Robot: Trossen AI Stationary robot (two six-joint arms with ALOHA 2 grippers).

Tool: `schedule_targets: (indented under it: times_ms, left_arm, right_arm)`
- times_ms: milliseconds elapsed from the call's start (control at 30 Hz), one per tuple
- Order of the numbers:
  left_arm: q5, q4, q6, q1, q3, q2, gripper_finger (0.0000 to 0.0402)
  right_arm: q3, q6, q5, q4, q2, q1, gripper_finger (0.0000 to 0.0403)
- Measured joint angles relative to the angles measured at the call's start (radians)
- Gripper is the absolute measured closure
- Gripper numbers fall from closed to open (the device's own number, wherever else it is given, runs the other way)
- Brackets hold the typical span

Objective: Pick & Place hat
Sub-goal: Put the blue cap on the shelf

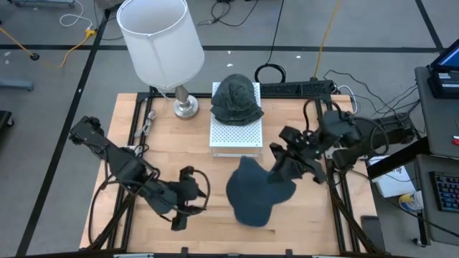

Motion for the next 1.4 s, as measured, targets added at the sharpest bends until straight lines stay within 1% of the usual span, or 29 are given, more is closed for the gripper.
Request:
schedule_targets:
  times_ms: [100,167,367,467,633,800,867,967,1100,1167,1267,1333,1400]
  left_arm:
    - [-0.07,0.009,0.028,0.007,0.0,-0.027,0.0218]
    - [-0.068,0.034,0.06,0.023,0.0,-0.048,0.0218]
    - [0.049,0.157,0.202,0.125,0.0,-0.091,0.0217]
    - [0.135,0.186,0.22,0.19,0.0,-0.097,0.0217]
    - [0.262,0.177,0.238,0.292,-0.001,-0.094,0.0217]
    - [0.341,0.176,0.24,0.363,-0.001,-0.095,0.0217]
    - [0.37,0.174,0.243,0.38,-0.001,-0.1,0.0217]
    - [0.405,0.144,0.257,0.386,-0.001,-0.127,0.0217]
    - [0.412,0.097,0.255,0.388,-0.001,-0.157,0.0217]
    - [0.411,0.086,0.25,0.389,-0.001,-0.175,0.0218]
    - [0.412,0.084,0.236,0.388,-0.001,-0.209,0.0218]
    - [0.412,0.08,0.231,0.387,-0.001,-0.225,0.0217]
    - [0.411,0.077,0.228,0.388,-0.001,-0.241,0.0218]
  right_arm:
    - [0.0,-0.002,0.0,-0.02,0.0,-0.05,0.038]
    - [0.0,-0.004,-0.001,-0.027,0.0,-0.087,0.038]
    - [0.0,-0.077,-0.001,-0.017,0.0,-0.186,0.038]
    - [0.0,-0.135,0.0,-0.031,0.0,-0.224,0.038]
    - [0.0,-0.256,0.009,-0.056,0.0,-0.274,0.038]
    - [0.0,-0.366,0.098,-0.17,0.001,-0.292,0.038]
    - [0.0,-0.433,0.135,-0.226,0.0,-0.292,0.038]
    - [0.0,-0.581,0.18,-0.321,0.0,-0.292,0.038]
    - [0.0,-0.748,0.235,-0.407,0.0,-0.292,0.038]
    - [0.0,-0.81,0.259,-0.419,0.0,-0.292,0.038]
    - [0.0,-0.915,0.261,-0.396,-0.004,-0.291,0.0378]
    - [0.0,-1.025,0.261,-0.396,-0.012,-0.289,0.0375]
    - [0.001,-1.167,0.261,-0.389,-0.013,-0.282,0.0374]
